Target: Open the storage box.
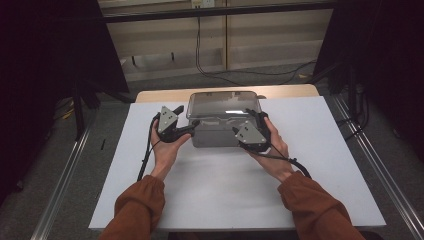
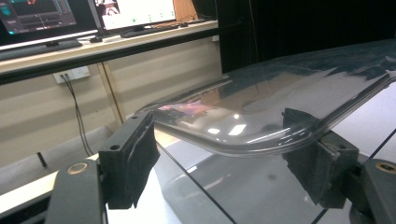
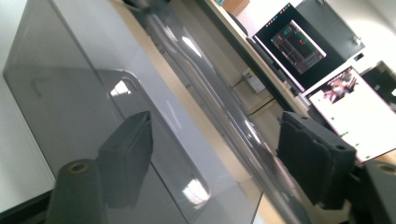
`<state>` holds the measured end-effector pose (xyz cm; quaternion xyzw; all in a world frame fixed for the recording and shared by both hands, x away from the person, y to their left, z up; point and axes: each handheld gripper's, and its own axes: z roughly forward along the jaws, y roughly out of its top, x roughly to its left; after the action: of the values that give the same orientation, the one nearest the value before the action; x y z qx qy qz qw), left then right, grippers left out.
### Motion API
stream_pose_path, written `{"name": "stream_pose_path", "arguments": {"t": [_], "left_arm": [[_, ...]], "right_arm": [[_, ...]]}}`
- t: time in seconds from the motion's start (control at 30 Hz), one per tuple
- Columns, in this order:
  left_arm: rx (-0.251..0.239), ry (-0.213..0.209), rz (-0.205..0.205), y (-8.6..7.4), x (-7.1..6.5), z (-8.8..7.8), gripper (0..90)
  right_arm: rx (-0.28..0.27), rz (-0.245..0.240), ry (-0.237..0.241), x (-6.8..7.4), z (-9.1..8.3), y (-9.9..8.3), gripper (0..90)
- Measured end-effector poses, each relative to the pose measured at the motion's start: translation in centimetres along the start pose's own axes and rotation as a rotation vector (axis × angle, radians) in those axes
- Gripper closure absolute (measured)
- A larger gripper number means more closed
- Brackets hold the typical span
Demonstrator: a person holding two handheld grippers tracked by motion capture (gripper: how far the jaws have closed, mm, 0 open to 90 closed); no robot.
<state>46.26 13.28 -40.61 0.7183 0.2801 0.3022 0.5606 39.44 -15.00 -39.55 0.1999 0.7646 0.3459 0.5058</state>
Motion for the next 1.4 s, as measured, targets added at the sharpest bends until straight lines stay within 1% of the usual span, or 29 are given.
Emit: {"name": "stream_pose_path", "arguments": {"t": [0.03, 0.1, 0.17, 0.2, 0.27, 0.3, 0.33, 0.37, 0.43, 0.47, 0.5, 0.57, 0.63, 0.7, 0.77, 0.8, 0.97, 1.0, 1.07, 1.2, 1.3, 1.33, 1.4], "left_arm": [[0.005, -0.003, 0.008, 0.0, 0.0, 0.0, 27.0], [0.008, -0.002, 0.02, 0.0, -0.1, 0.1, 27.2], [0.009, -0.004, 0.02, 0.0, 0.0, 0.1, 27.3], [0.006, -0.004, 0.018, 0.1, 0.0, 0.1, 27.5], [0.006, -0.005, 0.019, 0.2, 0.0, 0.1, 28.3], [0.004, -0.005, 0.022, 0.3, 0.0, 0.1, 28.6], [0.006, -0.008, 0.027, 0.4, 0.0, 0.1, 29.2], [0.004, -0.008, 0.021, 0.4, 0.0, 0.1, 29.4], [0.008, -0.003, 0.028, 0.4, 0.0, 0.1, 29.5], [0.008, -0.004, 0.027, 0.5, -0.1, 0.1, 29.2], [0.009, -0.007, 0.026, 0.5, 0.0, 0.1, 29.5], [0.006, -0.005, 0.022, 0.5, 0.0, 0.1, 29.8], [0.002, -0.004, 0.019, 0.6, 0.0, 0.1, 29.8], [0.006, -0.005, 0.028, 0.7, 0.0, 0.1, 30.0], [0.002, -0.002, 0.032, 0.8, 0.0, 0.1, 29.8], [0.003, -0.002, 0.034, 0.9, 0.1, 0.1, 29.7], [0.002, -0.004, 0.031, 1.2, 0.2, 0.2, 30.1], [0.0, -0.011, 0.022, 1.2, 0.2, 0.2, 30.5], [-0.005, -0.021, 0.022, 1.3, 0.2, 0.2, 32.5], [-0.01, -0.017, 0.015, 1.3, 0.3, 0.4, 32.7], [-0.01, -0.015, 0.022, 1.3, 0.4, 0.5, 32.9], [-0.013, -0.016, 0.017, 1.4, 0.3, 0.5, 33.0], [-0.012, -0.015, 0.021, 1.6, 0.4, 0.5, 33.3]], "right_arm": [[-0.006, 0.032, 0.005, -0.3, 0.0, -0.2, 22.3], [-0.001, 0.083, 0.022, -0.9, 0.1, -0.6, 21.1], [-0.003, 0.15, 0.05, -1.5, 0.1, -0.9, 21.2], [-0.002, 0.182, 0.051, -1.7, 0.1, -1.2, 21.6], [-0.011, 0.212, 0.048, -2.0, 0.0, -1.5, 21.5], [-0.009, 0.226, 0.051, -2.2, 0.0, -1.7, 18.9], [-0.007, 0.244, 0.058, -2.3, 0.0, -1.8, 14.9], [-0.003, 0.259, 0.07, -2.4, 0.1, -2.0, 12.7], [-0.003, 0.278, 0.077, -2.7, 0.1, -2.2, 11.3], [-0.004, 0.291, 0.09, -2.8, 0.2, -2.3, 8.3], [-0.003, 0.309, 0.101, -2.9, 0.2, -2.4, 7.6], [0.001, 0.317, 0.107, -3.1, 0.2, -2.6, 9.4], [-0.001, 0.336, 0.118, -3.3, 0.3, -2.8, 10.3], [-0.016, 0.356, 0.124, -3.6, 0.3, -3.1, 11.7], [-0.034, 0.389, 0.133, -3.9, 0.3, -3.2, 12.7], [-0.045, 0.399, 0.135, -4.0, 0.3, -3.3, 14.7], [-0.08, 0.418, 0.131, -4.6, 0.3, -3.4, 21.7], [-0.082, 0.418, 0.128, -4.7, 0.3, -3.4, 22.8], [-0.085, 0.425, 0.129, -4.8, 0.3, -3.5, 23.2], [-0.094, 0.423, 0.131, -5.0, 0.3, -3.5, 25.8], [-0.109, 0.433, 0.134, -5.3, 0.5, -3.6, 32.0], [-0.112, 0.433, 0.135, -5.4, 0.6, -3.6, 33.4], [-0.119, 0.435, 0.131, -5.7, 0.7, -3.6, 35.5]]}}
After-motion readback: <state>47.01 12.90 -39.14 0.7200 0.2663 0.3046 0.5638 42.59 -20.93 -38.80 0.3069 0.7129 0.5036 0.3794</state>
